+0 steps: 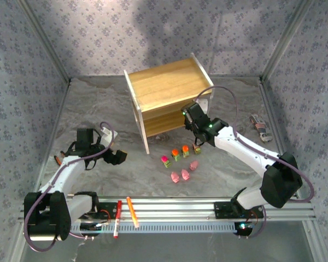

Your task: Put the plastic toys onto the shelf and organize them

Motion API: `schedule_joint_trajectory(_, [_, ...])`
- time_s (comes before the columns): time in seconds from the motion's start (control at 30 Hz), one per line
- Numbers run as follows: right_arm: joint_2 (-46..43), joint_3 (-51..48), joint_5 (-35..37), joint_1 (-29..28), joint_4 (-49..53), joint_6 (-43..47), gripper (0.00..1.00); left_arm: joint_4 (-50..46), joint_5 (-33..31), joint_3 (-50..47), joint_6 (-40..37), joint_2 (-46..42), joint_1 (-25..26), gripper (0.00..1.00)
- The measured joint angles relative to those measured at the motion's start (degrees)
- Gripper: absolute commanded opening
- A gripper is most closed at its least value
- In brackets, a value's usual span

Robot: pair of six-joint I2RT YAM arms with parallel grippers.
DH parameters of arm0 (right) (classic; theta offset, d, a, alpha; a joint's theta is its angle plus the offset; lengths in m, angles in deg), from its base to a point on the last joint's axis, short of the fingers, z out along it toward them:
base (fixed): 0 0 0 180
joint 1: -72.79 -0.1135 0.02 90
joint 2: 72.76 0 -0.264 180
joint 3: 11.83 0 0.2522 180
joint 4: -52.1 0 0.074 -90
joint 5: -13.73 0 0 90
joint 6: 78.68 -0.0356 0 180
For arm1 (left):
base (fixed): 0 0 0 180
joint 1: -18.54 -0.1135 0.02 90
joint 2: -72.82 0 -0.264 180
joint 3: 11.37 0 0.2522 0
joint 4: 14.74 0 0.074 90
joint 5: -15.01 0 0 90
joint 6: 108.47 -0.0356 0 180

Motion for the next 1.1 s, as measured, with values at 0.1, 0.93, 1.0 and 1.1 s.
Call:
schedule_joint_trajectory(0.1, [0.1,0.0,0.0,0.1,-0.4,0.0,0.35,0.0,0.0,0.0,0.0,0.0,0.0,0.97])
schedule_joint_trajectory(0.93, [0.9,0.0,0.0,0.2,-1.3,-0.2,0.42,0.0,-0.2,0.0,0.0,0.0,0.0,0.97])
schedule_joint_trajectory(1.0, [0.9,0.0,0.0,0.2,-1.3,-0.2,0.43,0.0,-0.2,0.0,0.0,0.0,0.0,0.97])
schedule_joint_trajectory(1.1, [0.9,0.0,0.0,0.2,-1.3,-0.3,0.47,0.0,-0.2,0.0,0.0,0.0,0.0,0.97])
